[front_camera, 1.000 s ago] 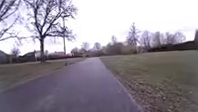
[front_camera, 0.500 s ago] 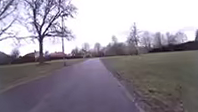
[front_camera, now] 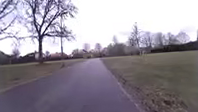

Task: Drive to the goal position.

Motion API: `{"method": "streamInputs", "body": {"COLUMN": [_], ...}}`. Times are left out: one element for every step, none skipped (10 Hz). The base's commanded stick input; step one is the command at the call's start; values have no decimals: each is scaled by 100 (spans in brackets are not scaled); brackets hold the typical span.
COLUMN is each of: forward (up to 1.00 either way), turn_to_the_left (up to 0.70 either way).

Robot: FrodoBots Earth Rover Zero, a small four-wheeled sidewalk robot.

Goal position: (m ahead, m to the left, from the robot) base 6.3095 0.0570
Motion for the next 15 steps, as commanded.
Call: {"method": "streamInputs", "body": {"forward": [100, 100, 100, 100, 100, 100, 100, 100, 100, 100, 100, 100, 100, 100, 100], "turn_to_the_left": [0, 0, 0, 0, 0, 0, 0, 0, 0, 0, 0, 0, 0, 0, 0]}}
